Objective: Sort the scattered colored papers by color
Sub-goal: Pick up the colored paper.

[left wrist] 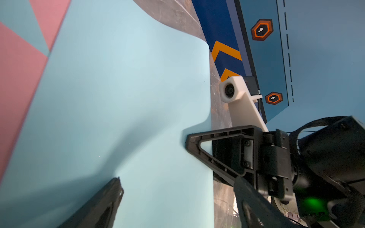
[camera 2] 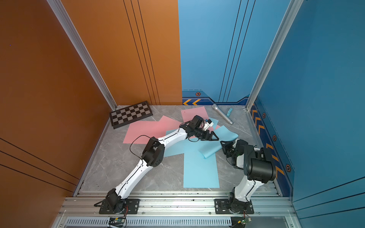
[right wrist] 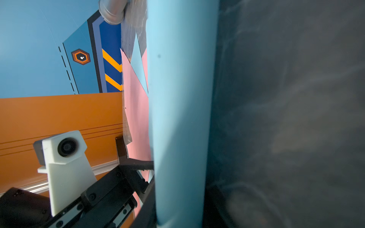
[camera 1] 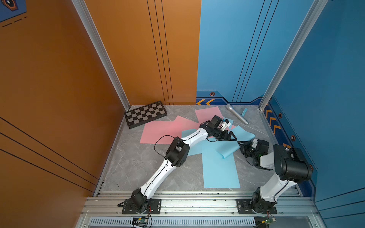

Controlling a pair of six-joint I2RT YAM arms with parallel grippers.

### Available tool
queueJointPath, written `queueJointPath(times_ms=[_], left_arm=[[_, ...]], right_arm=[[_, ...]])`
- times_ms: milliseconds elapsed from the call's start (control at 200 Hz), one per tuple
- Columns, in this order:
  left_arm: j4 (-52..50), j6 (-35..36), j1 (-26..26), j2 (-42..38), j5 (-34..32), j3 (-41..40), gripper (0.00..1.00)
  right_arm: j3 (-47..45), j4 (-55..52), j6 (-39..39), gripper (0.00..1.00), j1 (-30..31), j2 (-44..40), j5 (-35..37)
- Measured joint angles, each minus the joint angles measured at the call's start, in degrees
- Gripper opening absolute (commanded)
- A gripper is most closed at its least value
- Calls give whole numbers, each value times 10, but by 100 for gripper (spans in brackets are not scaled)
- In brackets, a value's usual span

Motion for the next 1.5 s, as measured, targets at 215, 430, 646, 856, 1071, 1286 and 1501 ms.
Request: queueJointPath(times_ms=[215,430,646,856,1071,1286,1501], left_arm=[[-16,1,31,-73,-22,0,94],[-1,9,82,-203,-32,-37,95],[47,10,143,-268,-6,-154,95],[148,-40,172,-269,68,-269,97],[214,-56,151,-270,122,-272,97],[389,-174,144,-273,168,-311,95],[536,-280,157,-276,189,-340,94]], right_arm=[[56,-112,-61,25,7,-108,0],[146,-232,-173,25,52,-220,3],[150,-236,-237,28,107,-287,-41],[175,-283,-306,28,163,-343,-79],[212,-325,-349,24,181,-376,-97],[211,-367,-372,22,176,-385,-83],[202,-375,-370,21,143,-396,-64]])
